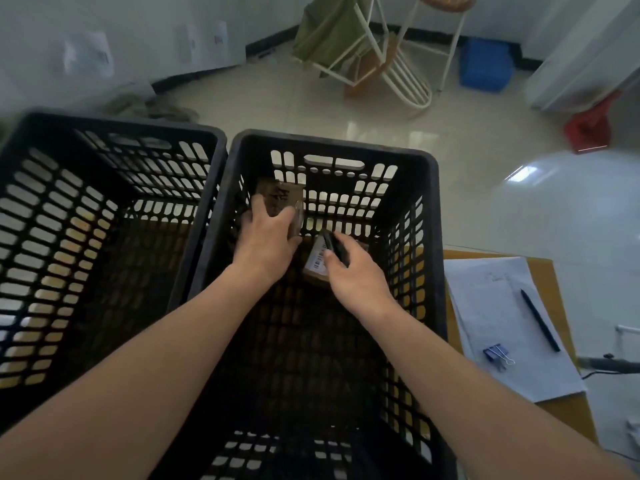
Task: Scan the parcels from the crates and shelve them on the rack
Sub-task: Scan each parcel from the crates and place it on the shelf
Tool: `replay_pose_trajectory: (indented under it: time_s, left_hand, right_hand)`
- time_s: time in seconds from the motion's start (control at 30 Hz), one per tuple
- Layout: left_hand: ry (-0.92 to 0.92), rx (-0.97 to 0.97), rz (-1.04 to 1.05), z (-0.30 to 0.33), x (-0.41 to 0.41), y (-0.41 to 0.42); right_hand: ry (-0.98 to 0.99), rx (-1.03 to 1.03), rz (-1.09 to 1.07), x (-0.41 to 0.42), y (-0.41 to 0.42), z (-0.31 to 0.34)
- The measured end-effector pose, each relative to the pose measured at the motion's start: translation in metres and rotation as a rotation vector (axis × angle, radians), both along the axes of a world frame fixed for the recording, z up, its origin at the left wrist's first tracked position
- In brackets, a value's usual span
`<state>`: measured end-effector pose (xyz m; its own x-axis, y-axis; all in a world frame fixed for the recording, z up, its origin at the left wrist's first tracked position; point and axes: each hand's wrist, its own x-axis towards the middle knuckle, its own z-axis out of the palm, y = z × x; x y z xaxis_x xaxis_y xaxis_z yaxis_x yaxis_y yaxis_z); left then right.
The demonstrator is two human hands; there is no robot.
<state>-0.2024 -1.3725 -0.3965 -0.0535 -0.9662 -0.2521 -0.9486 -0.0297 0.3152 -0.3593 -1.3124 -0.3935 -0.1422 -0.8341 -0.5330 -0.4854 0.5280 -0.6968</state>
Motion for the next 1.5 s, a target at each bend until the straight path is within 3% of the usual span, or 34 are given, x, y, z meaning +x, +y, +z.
replay_pose_trajectory:
  time_s: [0.43,0.7,1.0,1.3,1.5]
  left_hand:
    - [-0.093,0.261,-0.001,0.004,-0.002,-0.003]
    - [-0.106,0.11,-0.063,0.002,-0.002,0.014]
    - [0.107,-0.066,0.08,0.038,0.006,0.034]
    - [0.316,-0.219,0.263,0.089,0.017,0.077]
    - [0.472,-0.24,0.352,0.131,0.025,0.108]
  right_hand:
    - [-0.273,0.161,-0.136,-0.008,0.012,0.015]
    - [-0.308,0.221,-0.155,-0.013,0.027,0.034]
    - [-0.331,0.125,-0.099,-0.017,0.048,0.048]
    - [-0.286,-0.076,0.148,-0.03,0.071,0.104]
    - [-0.143,-0.23,0.347,-0.041,0.086,0.138]
